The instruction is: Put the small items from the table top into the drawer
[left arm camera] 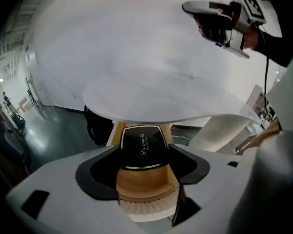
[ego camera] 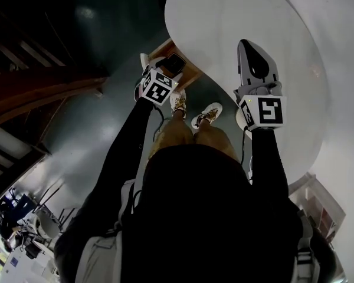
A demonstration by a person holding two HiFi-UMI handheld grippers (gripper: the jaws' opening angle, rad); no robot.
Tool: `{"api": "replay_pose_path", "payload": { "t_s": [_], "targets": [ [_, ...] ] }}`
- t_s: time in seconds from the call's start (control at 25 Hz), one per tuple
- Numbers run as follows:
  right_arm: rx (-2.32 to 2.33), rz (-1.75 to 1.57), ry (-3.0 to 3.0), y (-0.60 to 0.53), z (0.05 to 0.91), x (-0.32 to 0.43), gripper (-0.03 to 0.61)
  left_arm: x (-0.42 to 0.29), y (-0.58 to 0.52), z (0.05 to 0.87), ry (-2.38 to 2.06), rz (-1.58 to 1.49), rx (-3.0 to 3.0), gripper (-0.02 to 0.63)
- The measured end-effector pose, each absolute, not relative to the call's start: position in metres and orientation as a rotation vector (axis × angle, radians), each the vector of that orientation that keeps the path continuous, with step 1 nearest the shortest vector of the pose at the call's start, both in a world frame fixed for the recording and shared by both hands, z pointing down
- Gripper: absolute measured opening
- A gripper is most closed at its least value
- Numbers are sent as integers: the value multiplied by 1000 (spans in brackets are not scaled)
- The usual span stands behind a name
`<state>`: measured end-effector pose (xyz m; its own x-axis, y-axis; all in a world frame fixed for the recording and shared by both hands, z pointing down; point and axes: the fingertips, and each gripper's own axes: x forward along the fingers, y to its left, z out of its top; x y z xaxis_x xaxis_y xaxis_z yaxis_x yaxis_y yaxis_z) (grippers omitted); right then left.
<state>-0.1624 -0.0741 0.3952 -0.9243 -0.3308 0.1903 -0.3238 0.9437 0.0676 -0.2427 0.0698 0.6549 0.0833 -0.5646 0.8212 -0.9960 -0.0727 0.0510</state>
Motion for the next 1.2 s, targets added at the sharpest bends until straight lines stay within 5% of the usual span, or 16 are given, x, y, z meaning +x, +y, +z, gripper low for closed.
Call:
{"api": "replay_pose_path", "payload": {
  "t_s": [0.68,1.2],
  "targets": [
    [620,-50,-2699,-84,442,-122,26,-215,60,804,-719,1757,2086,324],
    [784,-24,-2595,-80,461,-99,26,-217,83,862,-328,1948,2117,325]
  ]
}}
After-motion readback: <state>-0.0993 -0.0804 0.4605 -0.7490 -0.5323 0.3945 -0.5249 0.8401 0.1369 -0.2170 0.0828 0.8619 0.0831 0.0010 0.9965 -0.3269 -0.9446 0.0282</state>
